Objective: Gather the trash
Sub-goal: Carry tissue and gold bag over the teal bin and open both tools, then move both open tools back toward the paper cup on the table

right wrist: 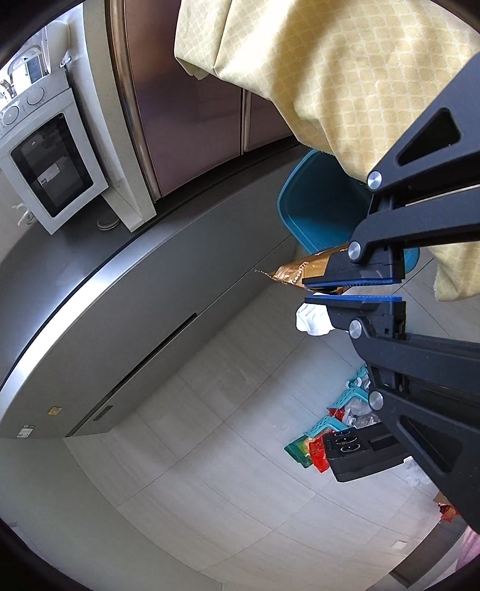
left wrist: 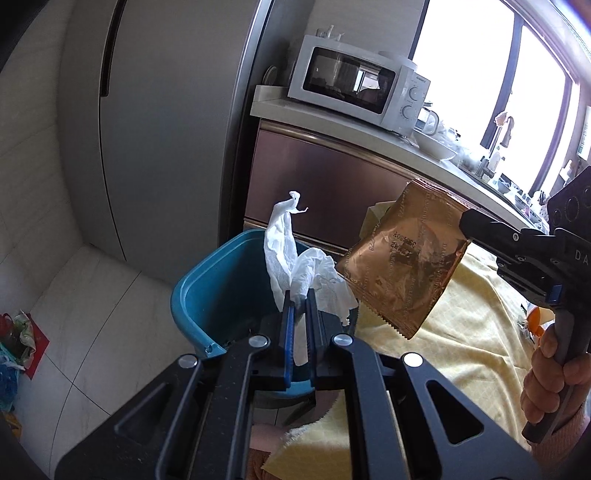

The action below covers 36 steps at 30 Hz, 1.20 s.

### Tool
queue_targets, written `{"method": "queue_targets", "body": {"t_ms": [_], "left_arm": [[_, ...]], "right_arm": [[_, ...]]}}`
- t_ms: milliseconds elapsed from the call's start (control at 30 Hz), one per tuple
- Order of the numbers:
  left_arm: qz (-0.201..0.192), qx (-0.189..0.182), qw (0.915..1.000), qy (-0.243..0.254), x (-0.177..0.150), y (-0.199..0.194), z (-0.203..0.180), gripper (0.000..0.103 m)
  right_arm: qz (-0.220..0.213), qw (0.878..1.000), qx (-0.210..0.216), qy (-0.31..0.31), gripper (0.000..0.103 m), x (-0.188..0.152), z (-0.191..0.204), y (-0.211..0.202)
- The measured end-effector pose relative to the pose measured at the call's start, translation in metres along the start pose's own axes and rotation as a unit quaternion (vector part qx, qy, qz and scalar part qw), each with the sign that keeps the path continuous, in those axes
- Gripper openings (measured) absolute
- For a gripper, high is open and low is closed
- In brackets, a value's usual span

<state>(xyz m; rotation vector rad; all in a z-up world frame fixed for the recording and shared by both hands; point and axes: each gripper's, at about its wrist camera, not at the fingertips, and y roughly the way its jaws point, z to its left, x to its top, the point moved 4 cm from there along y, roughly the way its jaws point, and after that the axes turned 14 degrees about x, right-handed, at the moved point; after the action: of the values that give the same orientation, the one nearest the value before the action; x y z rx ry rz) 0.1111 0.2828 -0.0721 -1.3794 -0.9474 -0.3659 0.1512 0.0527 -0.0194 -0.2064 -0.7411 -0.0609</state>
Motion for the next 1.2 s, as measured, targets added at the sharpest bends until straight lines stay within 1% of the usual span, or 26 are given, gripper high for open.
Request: {"method": "queue_targets", "body": {"t_ms": [167, 400, 633, 733, 833, 1000, 1133, 1200], "left_arm": [[0.013, 0.013, 0.9998, 0.001, -0.002, 0.019, 0.003, 0.006], [0.029, 0.035, 0.9989, 0.016, -0.004, 0.046, 0.001, 0.006], [0.048, 0.045, 0.9976, 0.022, -0.006, 0.074, -0.002, 0.008], [0.051, 0.047, 0.9974, 0.018, -0.008, 0.082, -0.001, 0.008], [0.055, 0.045, 0.9974, 0.013, -0.008, 0.089, -0.001, 0.012], [0.052, 0.042, 0.9977, 0.012, -0.009, 0.089, -0.004, 0.012], [0.040, 0.036, 0.9984, 0.013, -0.009, 0.077, -0.008, 0.017], [0.031, 0.032, 0.9989, 0.014, -0.007, 0.069, -0.011, 0.021]], "right_arm": [[0.010, 1.000, -0.010, 0.008, 0.003, 0.000, -0.010, 0.015], [0.030, 0.999, -0.026, 0.033, 0.003, -0.004, -0.030, 0.040], [0.053, 0.996, -0.046, 0.054, 0.003, -0.012, -0.048, 0.063], [0.063, 0.995, -0.058, 0.060, 0.005, -0.016, -0.055, 0.067], [0.064, 0.993, -0.071, 0.070, 0.006, -0.019, -0.061, 0.065], [0.056, 0.992, -0.078, 0.076, 0.006, -0.021, -0.068, 0.057], [0.047, 0.993, -0.080, 0.076, 0.006, -0.020, -0.068, 0.048], [0.045, 0.993, -0.082, 0.070, 0.009, -0.020, -0.065, 0.042]]}}
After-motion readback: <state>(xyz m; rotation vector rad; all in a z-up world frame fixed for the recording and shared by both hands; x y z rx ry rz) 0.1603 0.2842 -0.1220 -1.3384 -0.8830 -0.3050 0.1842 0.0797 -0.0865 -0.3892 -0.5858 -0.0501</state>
